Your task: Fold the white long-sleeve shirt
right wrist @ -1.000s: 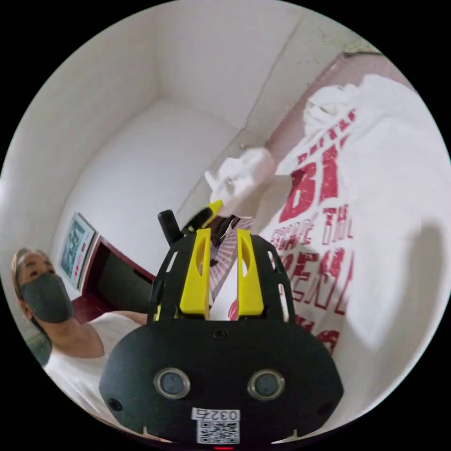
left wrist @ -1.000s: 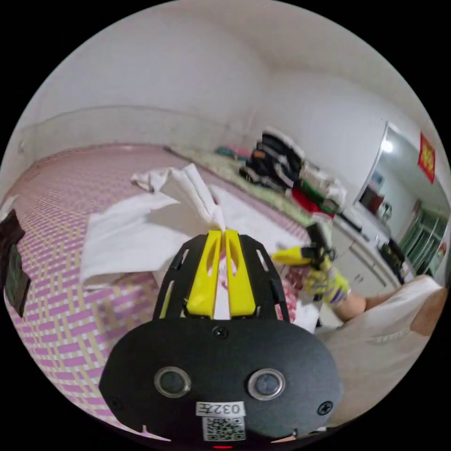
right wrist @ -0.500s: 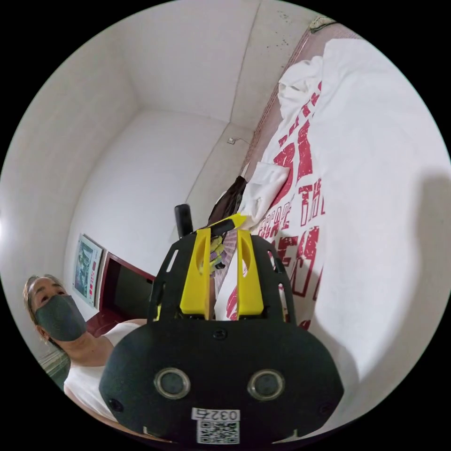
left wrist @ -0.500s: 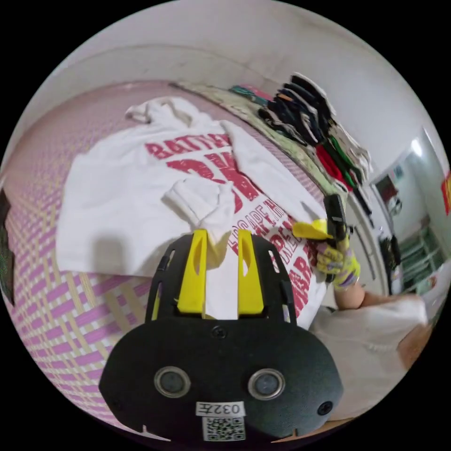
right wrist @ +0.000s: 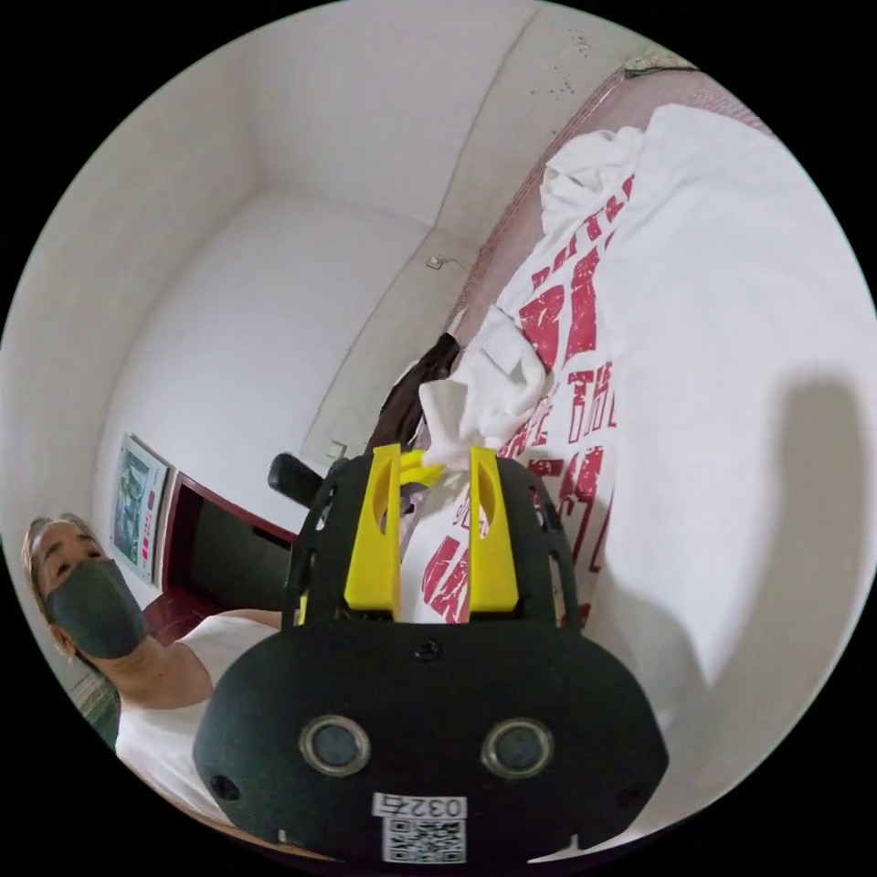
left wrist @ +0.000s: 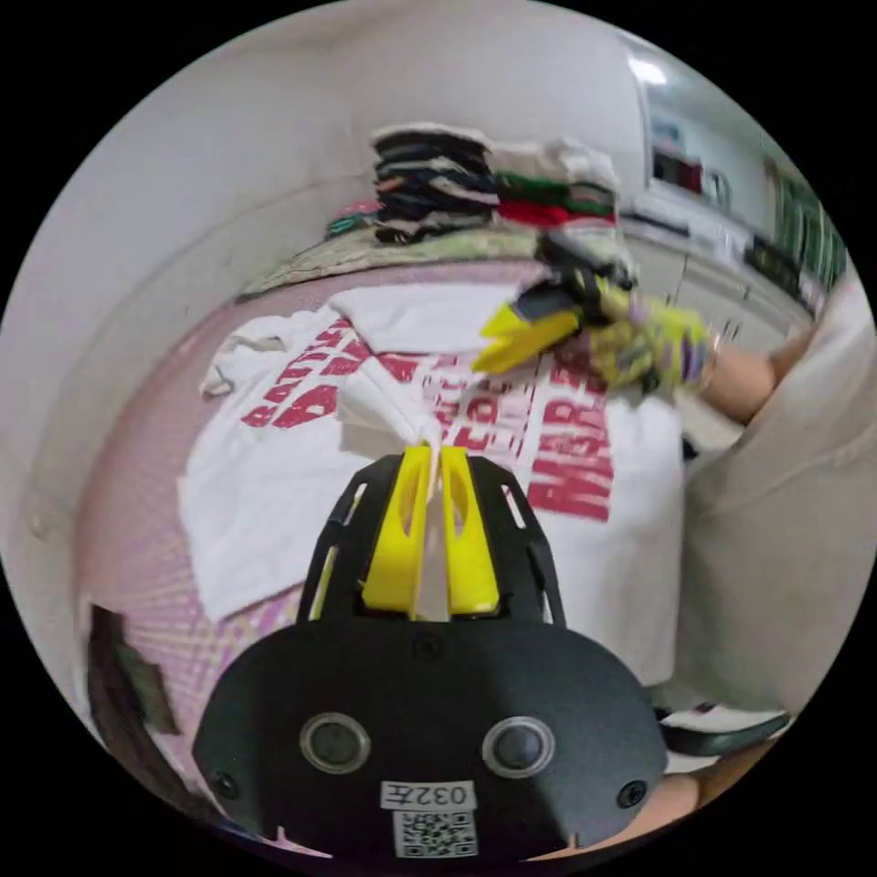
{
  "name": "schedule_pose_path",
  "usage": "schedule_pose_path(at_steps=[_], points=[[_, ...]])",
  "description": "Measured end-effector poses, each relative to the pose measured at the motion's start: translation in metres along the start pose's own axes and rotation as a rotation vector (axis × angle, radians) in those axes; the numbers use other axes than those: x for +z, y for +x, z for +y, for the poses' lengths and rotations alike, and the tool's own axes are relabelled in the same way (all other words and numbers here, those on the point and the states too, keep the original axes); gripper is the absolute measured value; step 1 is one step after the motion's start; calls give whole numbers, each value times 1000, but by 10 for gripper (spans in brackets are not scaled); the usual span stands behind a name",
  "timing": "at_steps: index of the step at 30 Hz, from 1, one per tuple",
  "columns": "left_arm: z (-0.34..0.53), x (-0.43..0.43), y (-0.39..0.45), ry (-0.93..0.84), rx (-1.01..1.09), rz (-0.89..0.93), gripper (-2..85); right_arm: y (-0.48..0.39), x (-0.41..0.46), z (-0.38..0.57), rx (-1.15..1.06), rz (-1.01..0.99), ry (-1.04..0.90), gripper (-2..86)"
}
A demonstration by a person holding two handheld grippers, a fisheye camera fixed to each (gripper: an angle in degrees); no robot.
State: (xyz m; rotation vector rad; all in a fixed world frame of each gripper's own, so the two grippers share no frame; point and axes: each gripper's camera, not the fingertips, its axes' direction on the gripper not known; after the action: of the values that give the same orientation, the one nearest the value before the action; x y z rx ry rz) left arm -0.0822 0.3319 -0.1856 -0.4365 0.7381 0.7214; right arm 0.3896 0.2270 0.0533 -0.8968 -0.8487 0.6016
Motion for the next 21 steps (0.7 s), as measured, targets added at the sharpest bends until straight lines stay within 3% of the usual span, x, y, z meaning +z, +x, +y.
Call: schedule_pose_path(at_steps=[4, 7, 9, 12, 16, 21], points=[[15, -16, -1, 78, 16, -14, 0, 4, 9, -3, 23, 11, -37, 121], [29, -24, -38, 132, -138, 71, 32, 4, 11, -2, 25, 17, -39, 119], [41, -10, -81, 105, -258, 323, 86, 4, 13, -1, 22, 16, -44, 117], [60, 3, -116, 133, -359, 551, 115, 3, 13, 2, 14, 12, -47, 116], [83, 8, -157, 120, -595, 489, 109, 2, 12, 5, 4, 6, -38, 115], [104, 31, -213, 132, -876, 652, 112, -2, 13, 11, -25, 15, -46, 113]])
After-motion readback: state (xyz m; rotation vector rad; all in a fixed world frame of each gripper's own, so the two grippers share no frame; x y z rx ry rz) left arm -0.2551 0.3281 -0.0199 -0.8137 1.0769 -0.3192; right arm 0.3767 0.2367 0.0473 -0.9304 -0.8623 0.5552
